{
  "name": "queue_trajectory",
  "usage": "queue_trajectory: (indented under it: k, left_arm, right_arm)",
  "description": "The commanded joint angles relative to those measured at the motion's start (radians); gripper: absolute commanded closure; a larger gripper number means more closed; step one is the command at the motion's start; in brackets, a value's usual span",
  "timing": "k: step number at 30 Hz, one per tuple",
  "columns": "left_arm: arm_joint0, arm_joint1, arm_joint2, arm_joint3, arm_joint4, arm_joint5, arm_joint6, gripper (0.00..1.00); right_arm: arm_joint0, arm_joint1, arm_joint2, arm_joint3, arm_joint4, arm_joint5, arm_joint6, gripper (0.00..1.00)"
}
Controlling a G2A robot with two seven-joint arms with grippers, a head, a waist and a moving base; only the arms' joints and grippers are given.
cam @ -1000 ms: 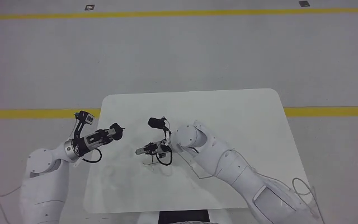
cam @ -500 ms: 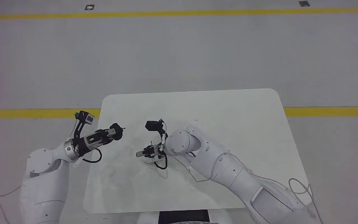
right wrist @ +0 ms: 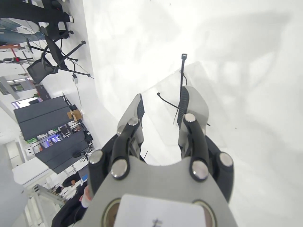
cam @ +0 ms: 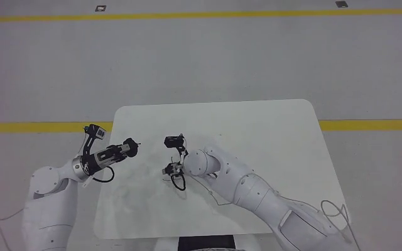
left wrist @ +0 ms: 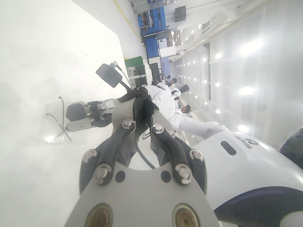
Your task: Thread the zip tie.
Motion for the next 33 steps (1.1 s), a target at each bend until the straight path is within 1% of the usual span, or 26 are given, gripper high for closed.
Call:
queue_trajectory:
  k: [1, 5, 9, 10, 14, 15, 18, 20, 23, 27, 28, 33]
  left_arm:
    - [0.0, 0.0, 0.0, 0.0, 0.0, 0.0, 0.0, 1.0]
    - [0.0, 0.0, 0.0, 0.0, 0.0, 0.0, 0.0, 1.0]
    - [0.0, 0.0, 0.0, 0.0, 0.0, 0.0, 0.0, 1.0]
    - [0.0, 0.0, 0.0, 0.0, 0.0, 0.0, 0.0, 1.0]
    - [0.0, 0.0, 0.0, 0.0, 0.0, 0.0, 0.0, 1.0]
    - [0.0, 0.0, 0.0, 0.0, 0.0, 0.0, 0.0, 1.0]
    - [0.0, 0.0, 0.0, 0.0, 0.0, 0.0, 0.0, 1.0]
    - [0.0, 0.0, 0.0, 0.0, 0.0, 0.0, 0.0, 1.0]
    - [0.0, 0.0, 0.0, 0.0, 0.0, 0.0, 0.0, 1.0]
    - [0.0, 0.0, 0.0, 0.0, 0.0, 0.0, 0.0, 1.0]
    - [0.0, 0.0, 0.0, 0.0, 0.0, 0.0, 0.0, 1.0]
    - [0.0, 0.0, 0.0, 0.0, 0.0, 0.0, 0.0, 1.0]
  right_arm:
    - [-0.002, -0.004, 0.0, 0.008, -0.022, 0.0, -0.005, 0.67]
    - [-0.014, -0.015, 0.008, 0.013, -0.054, 0.0, -0.008, 0.69]
    - [-0.024, -0.023, 0.023, 0.017, -0.082, 0.0, -0.006, 0.73]
    - [-0.027, -0.025, 0.027, 0.017, -0.088, 0.0, -0.005, 0.76]
    - [-0.039, -0.032, 0.045, 0.014, -0.113, 0.0, -0.001, 0.81]
    - [-0.042, -0.033, 0.05, 0.015, -0.12, 0.0, 0.001, 0.85]
    - [-0.051, -0.039, 0.066, 0.021, -0.138, 0.0, 0.009, 0.91]
    - [-0.055, -0.043, 0.077, 0.025, -0.149, 0.0, 0.014, 0.92]
    - [-0.061, -0.05, 0.09, 0.029, -0.166, 0.0, 0.019, 0.89]
    - [-0.071, -0.058, 0.106, 0.026, -0.194, 0.0, 0.022, 0.75]
    - [-0.073, -0.059, 0.109, 0.025, -0.201, 0.0, 0.024, 0.74]
    - [-0.087, -0.067, 0.129, 0.018, -0.235, 0.0, 0.035, 0.76]
